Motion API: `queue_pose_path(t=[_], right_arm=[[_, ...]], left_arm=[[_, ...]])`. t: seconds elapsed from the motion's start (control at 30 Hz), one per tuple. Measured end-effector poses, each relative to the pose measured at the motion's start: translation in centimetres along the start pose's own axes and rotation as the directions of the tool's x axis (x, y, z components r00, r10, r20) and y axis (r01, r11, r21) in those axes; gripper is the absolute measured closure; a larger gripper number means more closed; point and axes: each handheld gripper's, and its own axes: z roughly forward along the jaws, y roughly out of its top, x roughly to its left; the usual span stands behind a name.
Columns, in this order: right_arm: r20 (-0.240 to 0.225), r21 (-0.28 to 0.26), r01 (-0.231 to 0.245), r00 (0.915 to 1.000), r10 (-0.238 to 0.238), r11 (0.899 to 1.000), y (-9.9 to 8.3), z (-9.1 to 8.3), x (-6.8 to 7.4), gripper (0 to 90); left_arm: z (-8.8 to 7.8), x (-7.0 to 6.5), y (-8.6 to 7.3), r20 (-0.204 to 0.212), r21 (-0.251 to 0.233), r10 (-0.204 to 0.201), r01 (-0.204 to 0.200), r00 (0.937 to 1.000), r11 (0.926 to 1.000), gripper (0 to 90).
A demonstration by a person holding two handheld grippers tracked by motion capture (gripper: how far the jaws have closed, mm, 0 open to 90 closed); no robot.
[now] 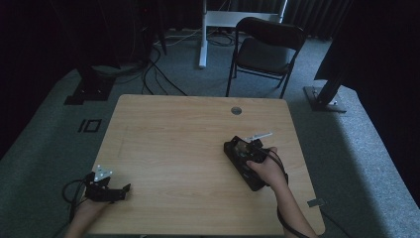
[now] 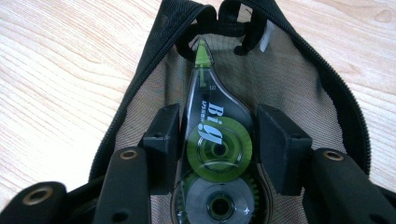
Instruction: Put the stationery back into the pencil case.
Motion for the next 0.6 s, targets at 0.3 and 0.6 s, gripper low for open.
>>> queue_pose_path(t=[0.3,0.6], right_arm=[[0.008,0.024,0.008,0.9999,-0.009,1.0,-0.14,0.47,-0.14,50.7],[0.014,0.058,0.026,0.9995,-0.027,0.998,0.08,0.79,0.09,50.7]], left_arm=[[0.0,0.0,0.0,0.0,0.0,0.0,0.0,1.0,1.0,0.1],[0.0,0.0,0.0,0.0,0.0,0.0,0.0,1.0,1.0,0.1]])
